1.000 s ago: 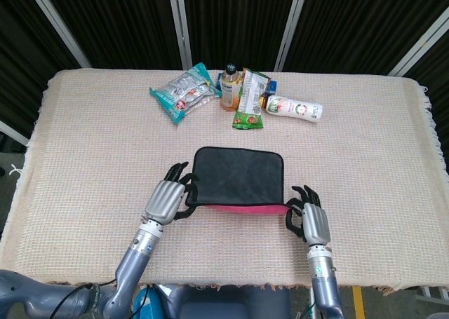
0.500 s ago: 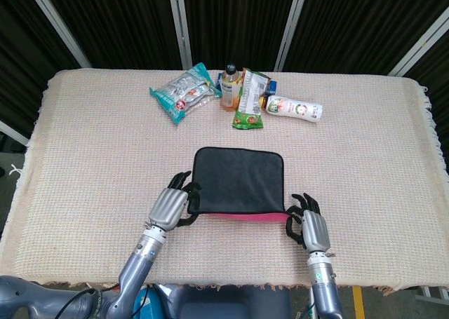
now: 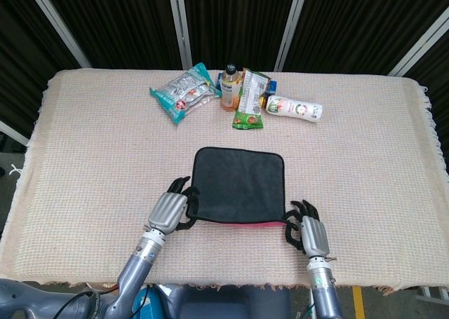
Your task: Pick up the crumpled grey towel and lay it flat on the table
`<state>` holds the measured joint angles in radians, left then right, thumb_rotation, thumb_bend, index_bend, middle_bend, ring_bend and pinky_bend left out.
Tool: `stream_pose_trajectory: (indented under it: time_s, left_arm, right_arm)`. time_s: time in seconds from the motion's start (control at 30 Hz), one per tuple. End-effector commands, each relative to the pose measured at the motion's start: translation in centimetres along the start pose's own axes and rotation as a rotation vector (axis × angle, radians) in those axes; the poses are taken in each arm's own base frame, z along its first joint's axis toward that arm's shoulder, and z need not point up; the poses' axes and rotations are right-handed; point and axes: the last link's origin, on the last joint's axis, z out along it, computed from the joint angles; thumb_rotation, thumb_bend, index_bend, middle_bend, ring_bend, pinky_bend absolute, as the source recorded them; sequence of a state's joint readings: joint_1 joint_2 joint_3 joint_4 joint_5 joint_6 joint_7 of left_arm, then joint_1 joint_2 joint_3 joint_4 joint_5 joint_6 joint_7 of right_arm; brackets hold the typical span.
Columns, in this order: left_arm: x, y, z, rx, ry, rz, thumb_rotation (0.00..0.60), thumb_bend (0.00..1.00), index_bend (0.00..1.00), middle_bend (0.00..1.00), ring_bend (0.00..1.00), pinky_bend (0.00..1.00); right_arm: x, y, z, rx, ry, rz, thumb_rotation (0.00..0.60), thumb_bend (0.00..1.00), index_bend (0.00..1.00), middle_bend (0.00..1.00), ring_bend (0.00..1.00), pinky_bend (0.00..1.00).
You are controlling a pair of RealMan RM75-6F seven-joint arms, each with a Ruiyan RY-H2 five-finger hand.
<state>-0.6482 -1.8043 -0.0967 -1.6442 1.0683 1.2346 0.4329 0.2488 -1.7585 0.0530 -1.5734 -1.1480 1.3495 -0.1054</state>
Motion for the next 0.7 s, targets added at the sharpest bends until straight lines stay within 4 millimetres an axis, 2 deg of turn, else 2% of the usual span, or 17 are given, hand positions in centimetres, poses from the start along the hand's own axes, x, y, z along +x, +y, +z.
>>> stream_pose_trajectory:
  time_s: [0.03, 0.1, 0.3, 0.53, 0.7]
  left_arm:
    - [0.1, -0.3, 0.0, 0.012, -0.021, 0.010, 0.600, 0.51, 0.53, 0.22, 0.04, 0.02]
    - [0.1, -0.6, 0.0, 0.022, -0.046, 0.017, 0.600, 0.49, 0.48, 0.20, 0.04, 0.02]
    - [0.2, -1.3, -0.1, 0.041, -0.110, 0.044, 0.600, 0.43, 0.40, 0.16, 0.03, 0.02]
    - [0.8, -2.0, -0.4, 0.043, -0.168, 0.017, 0.600, 0.33, 0.31, 0.14, 0.03, 0.02]
    - [1.9, -2.4, -0.8, 0.031, -0.182, -0.029, 0.600, 0.22, 0.27, 0.12, 0.00, 0.01]
  right_arm:
    - [-0.1, 0.3, -0.2, -0.011, -0.026, -0.010, 0.600, 0.61, 0.25, 0.17, 0.00, 0.03]
    - [-0.2, 0.6, -0.4, -0.019, -0.053, -0.013, 0.600, 0.61, 0.15, 0.14, 0.00, 0.02]
    - [-0.1, 1.2, -0.8, -0.040, -0.118, -0.030, 0.600, 0.61, 0.02, 0.07, 0.00, 0.01]
    - [1.0, 1.0, -1.8, -0.018, -0.143, -0.042, 0.600, 0.61, 0.00, 0.02, 0.00, 0.00]
    - [2.5, 0.6, -2.6, 0.022, -0.133, -0.045, 0.600, 0.53, 0.00, 0.00, 0.00, 0.00]
